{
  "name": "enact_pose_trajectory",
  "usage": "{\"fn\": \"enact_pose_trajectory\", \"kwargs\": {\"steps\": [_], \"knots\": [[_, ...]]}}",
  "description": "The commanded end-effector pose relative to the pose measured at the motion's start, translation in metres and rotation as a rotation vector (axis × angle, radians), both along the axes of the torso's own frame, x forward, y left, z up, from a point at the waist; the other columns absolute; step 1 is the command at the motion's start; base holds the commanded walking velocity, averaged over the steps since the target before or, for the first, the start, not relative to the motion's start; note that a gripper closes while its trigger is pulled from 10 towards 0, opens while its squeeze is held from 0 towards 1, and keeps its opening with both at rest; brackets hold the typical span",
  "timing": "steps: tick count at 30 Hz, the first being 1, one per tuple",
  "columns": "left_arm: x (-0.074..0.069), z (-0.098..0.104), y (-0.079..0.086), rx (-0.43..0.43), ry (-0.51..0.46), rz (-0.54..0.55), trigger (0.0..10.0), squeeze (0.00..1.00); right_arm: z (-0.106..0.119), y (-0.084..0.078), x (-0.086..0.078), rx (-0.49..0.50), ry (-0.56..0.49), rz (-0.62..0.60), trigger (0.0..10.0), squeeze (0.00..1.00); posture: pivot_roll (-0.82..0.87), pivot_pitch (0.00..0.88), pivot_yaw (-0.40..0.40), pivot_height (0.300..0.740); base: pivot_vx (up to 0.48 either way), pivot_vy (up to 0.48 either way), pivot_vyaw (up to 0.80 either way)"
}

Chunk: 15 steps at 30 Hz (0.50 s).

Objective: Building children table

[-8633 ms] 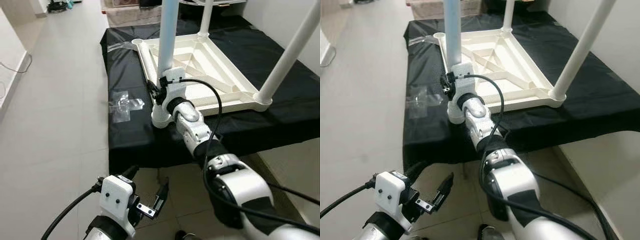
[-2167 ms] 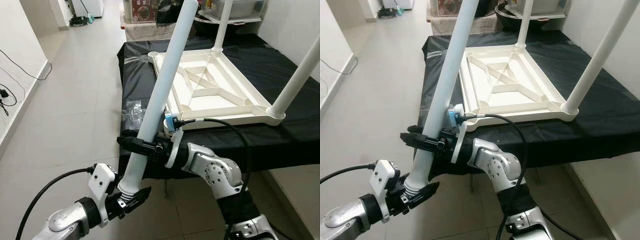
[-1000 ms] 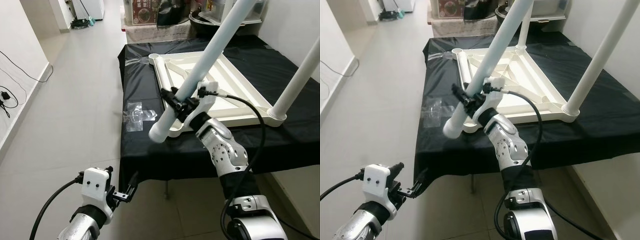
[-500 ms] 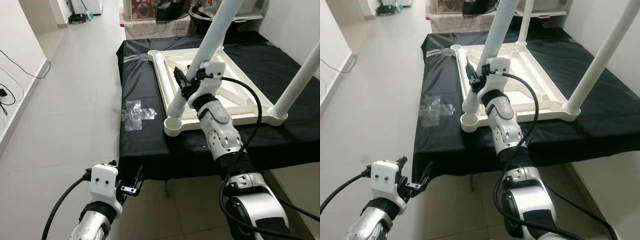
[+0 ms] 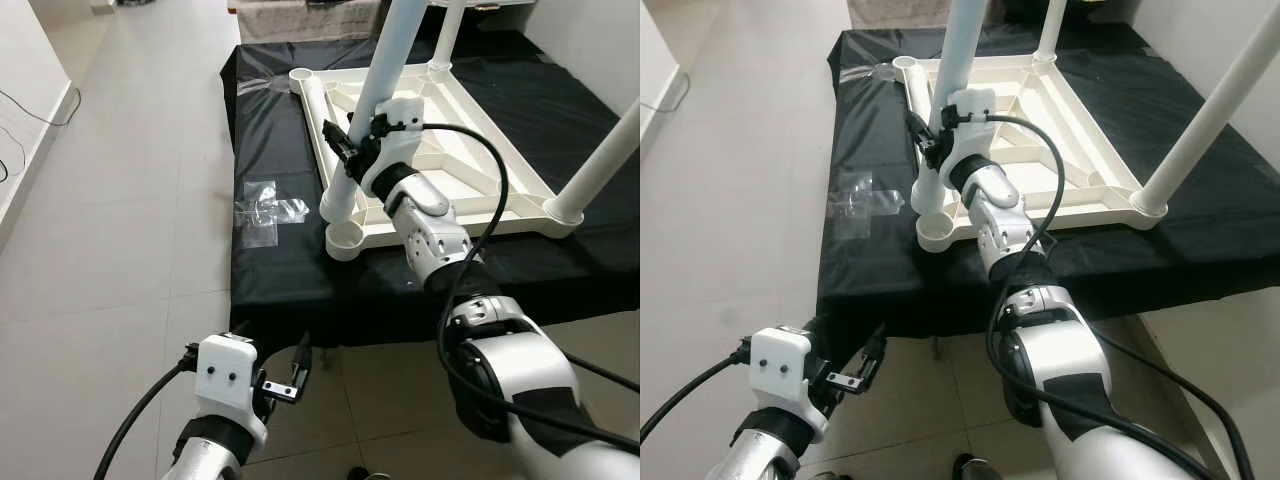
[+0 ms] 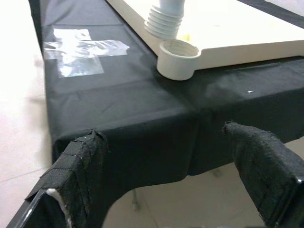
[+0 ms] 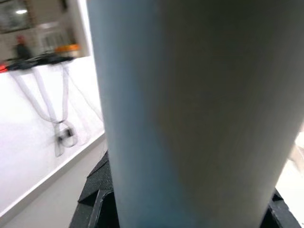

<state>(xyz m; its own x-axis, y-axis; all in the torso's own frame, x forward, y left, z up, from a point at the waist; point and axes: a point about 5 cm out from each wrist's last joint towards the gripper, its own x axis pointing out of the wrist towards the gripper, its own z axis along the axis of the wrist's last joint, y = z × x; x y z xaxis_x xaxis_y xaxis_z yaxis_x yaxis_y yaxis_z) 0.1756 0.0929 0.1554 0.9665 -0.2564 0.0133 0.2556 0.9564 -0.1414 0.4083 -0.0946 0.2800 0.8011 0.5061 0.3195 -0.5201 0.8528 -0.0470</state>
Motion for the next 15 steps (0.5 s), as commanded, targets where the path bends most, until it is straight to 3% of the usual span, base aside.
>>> {"fn": "enact_pose_trajectory", "kwargs": {"steps": [1,7,15], "knots": [[-0.003,-0.002,-0.001,0.003,0.023,0.010,10.0,0.00,-0.014,-0.005,0.002,-0.016,0.060,0.008,10.0,0.00,0.08,0.286,-0.038,0.740,0.000,0.000,0.00],[-0.006,-0.001,-0.003,-0.002,0.031,0.012,10.0,0.00,-0.005,-0.019,0.006,0.016,0.068,0.014,10.0,0.00,0.08,0.283,-0.038,0.740,0.000,0.000,0.00],[-0.004,-0.004,-0.002,0.013,0.038,0.014,10.0,0.00,0.000,-0.020,0.000,0.007,0.084,0.281,10.0,0.00,0.08,0.248,-0.031,0.740,0.000,0.000,0.00]]}}
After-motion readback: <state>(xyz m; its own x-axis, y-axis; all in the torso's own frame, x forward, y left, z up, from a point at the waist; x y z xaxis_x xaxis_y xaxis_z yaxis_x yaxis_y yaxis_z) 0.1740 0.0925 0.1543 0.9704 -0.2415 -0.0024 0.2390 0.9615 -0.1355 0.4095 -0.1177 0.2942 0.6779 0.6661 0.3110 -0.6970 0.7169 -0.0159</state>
